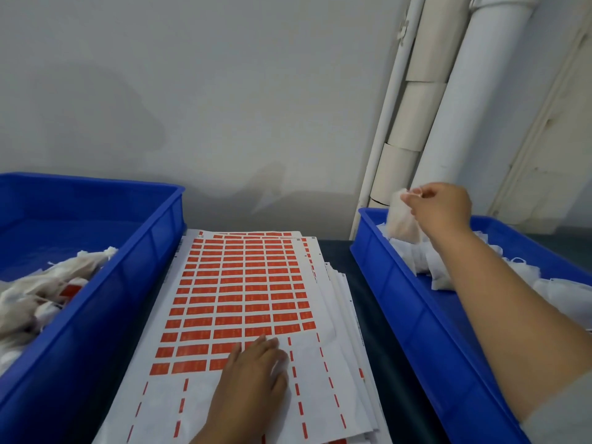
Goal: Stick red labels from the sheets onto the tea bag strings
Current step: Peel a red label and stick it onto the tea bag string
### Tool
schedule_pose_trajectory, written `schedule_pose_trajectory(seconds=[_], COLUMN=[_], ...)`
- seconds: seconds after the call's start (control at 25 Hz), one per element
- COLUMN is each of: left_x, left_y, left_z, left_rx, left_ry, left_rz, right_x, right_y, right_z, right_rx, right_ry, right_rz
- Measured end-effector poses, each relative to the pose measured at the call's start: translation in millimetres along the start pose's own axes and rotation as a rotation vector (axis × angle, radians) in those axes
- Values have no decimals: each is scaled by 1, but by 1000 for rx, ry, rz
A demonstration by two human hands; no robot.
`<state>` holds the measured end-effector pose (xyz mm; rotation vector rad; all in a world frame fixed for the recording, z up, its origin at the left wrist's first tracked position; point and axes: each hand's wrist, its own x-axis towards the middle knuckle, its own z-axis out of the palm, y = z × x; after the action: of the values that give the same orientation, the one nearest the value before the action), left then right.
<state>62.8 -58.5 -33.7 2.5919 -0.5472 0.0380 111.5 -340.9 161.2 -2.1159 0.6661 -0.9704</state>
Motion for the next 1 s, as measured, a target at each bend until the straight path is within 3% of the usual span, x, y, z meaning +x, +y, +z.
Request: schedule_pose_trajectory(seconds=[0.12, 0.24, 0.36, 0.44, 0.52, 0.76, 1.0], left_x=[-5, -4, -1, -4, -9, -18, -19], left_y=[9, 13, 9, 4, -1, -8, -8], left_z=[-12, -33, -58, -64, -59, -51, -51], left_rx=[-292, -580, -817, -767, -691, -921, -972], left_ry=[62, 173, 168, 117, 114, 112, 68], left_rz=[-128, -225, -143, -107, -138, -297, -367], right_x=[-38, -100, -176, -210, -227, -238, -237], right_y=[-43, -58, -43, -28, -13, 17, 33], right_z=[3, 21, 48, 61, 67, 75, 80], right_rx=[200, 321, 239, 304, 428, 820, 929], right_ry=[-109, -331, -625, -723, -732, -733, -657], right_rz=[-20, -10, -34, 28, 137, 474, 606])
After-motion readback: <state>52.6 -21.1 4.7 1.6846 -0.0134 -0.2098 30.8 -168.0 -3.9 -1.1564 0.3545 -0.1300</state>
